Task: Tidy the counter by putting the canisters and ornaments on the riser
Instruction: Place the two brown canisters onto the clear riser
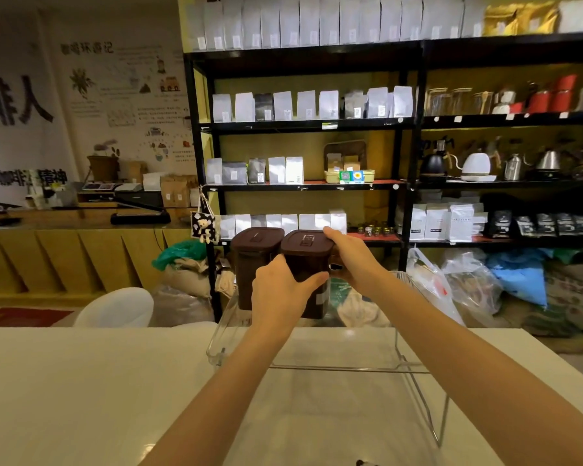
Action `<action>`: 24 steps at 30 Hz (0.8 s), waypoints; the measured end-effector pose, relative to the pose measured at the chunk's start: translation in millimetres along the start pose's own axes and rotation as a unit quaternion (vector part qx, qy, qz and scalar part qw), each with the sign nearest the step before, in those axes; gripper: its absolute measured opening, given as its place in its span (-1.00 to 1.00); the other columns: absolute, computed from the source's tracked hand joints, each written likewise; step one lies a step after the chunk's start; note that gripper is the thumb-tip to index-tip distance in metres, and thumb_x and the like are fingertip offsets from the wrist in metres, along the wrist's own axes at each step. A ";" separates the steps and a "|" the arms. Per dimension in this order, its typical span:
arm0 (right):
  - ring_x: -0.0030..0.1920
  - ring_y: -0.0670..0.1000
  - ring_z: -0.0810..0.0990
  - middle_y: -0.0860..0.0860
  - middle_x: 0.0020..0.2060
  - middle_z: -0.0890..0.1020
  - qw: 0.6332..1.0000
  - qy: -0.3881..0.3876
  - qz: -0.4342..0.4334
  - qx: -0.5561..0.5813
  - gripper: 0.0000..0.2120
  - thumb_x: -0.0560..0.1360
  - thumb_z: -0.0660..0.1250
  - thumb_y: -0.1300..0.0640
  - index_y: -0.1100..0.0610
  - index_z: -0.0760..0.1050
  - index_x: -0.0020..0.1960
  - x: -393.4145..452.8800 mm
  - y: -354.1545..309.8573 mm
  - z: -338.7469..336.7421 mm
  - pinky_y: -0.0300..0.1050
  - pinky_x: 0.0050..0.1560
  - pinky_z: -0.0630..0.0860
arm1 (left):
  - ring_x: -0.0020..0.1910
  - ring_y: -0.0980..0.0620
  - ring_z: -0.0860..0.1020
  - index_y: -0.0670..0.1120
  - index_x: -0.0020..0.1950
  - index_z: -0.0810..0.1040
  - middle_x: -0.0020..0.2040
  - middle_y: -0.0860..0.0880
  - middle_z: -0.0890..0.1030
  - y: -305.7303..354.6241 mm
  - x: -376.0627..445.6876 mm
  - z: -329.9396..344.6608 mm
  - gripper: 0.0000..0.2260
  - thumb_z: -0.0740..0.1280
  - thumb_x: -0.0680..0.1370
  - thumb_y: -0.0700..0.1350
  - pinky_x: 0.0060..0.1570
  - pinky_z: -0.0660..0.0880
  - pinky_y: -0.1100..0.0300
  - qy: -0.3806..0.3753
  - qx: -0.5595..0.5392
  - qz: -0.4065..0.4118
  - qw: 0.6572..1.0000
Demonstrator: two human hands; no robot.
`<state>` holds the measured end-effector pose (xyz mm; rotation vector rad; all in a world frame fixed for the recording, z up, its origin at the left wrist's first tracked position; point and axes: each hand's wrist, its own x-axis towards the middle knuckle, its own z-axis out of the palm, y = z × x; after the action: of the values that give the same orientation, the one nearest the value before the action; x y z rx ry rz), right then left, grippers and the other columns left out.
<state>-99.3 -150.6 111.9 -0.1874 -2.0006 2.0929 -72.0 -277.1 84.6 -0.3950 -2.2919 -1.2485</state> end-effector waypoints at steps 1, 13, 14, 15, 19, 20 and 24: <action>0.06 0.10 0.58 0.12 0.07 0.62 1.000 -0.002 -0.001 0.006 -0.70 0.51 0.20 -0.01 0.15 0.49 0.11 0.8 0.5 -0.1 -0.06 -0.09 0.53 | -0.02 -0.01 0.60 -0.11 0.08 0.51 0.01 -0.07 0.66 0.0 0.6 1.2 -0.56 0.45 0.31 0.08 -0.08 0.52 0.17 0.001 -0.002 -0.002 1.000; -0.12 -0.01 0.55 0.05 -0.09 0.58 1.000 0.021 0.001 -0.020 -0.70 0.55 0.08 -0.06 0.11 0.46 0.04 9.5 0.9 4.5 -0.17 -0.14 0.50 | 0.01 -0.04 0.58 -0.14 0.10 0.47 0.04 -0.10 0.63 1.0 7.5 11.2 -0.55 0.44 0.33 0.07 -0.13 0.46 0.22 0.006 0.002 -0.019 1.000; -0.07 0.02 0.54 0.06 -0.07 0.58 0.999 0.026 0.004 -0.032 -0.70 0.56 0.06 -0.06 0.12 0.45 0.04 9.2 0.0 4.1 -0.13 -0.04 0.49 | 0.01 -0.05 0.58 -0.14 0.10 0.46 0.04 -0.11 0.62 1.9 8.4 11.3 -0.55 0.44 0.33 0.08 -0.13 0.46 0.21 0.001 0.006 -0.022 1.000; -0.02 0.04 0.53 0.08 -0.04 0.57 0.999 0.029 0.009 -0.043 -0.69 0.56 0.05 -0.05 0.13 0.45 0.05 8.1 -1.3 3.5 -0.08 0.05 0.47 | 0.01 -0.06 0.58 -0.15 0.09 0.46 0.04 -0.11 0.62 3.4 9.4 11.3 -0.55 0.44 0.34 0.07 -0.13 0.46 0.20 -0.004 0.010 -0.026 1.000; 0.14 0.11 0.52 0.14 0.13 0.58 0.993 0.024 0.025 -0.109 -0.58 0.58 0.01 -0.05 0.20 0.44 0.22 -3.2 -9.5 -2.5 0.00 0.16 0.41 | -0.01 -0.09 0.57 -0.17 0.12 0.43 0.05 -0.15 0.60 10.8 11.7 8.6 -0.54 0.42 0.36 0.06 -0.12 0.48 0.15 -0.035 0.034 -0.046 0.998; 0.16 0.13 0.52 0.15 0.16 0.57 0.991 0.018 0.028 -0.131 -0.56 0.58 0.01 -0.06 0.21 0.45 0.22 -6.9 -12.7 -4.3 0.02 0.20 0.41 | -0.02 -0.10 0.57 -0.18 0.11 0.42 0.04 -0.15 0.60 11.7 11.2 7.6 -0.54 0.42 0.36 0.06 -0.12 0.50 0.13 -0.042 0.038 -0.051 0.997; 0.19 0.20 0.52 0.22 0.19 0.56 0.970 -0.010 -0.005 -0.241 -0.60 0.57 0.09 0.01 0.28 0.47 0.20 -34.9 -22.1 -22.8 0.12 0.27 0.42 | -0.02 -0.13 0.56 -0.20 0.08 0.40 0.05 -0.18 0.58 14.1 4.8 1.8 -0.58 0.40 0.39 0.04 -0.10 0.53 0.05 -0.076 0.068 -0.062 0.993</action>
<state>-58.0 -136.9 130.2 -0.2387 -2.4819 1.5676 -69.8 -267.9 96.3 -0.3131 -2.5473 -1.1456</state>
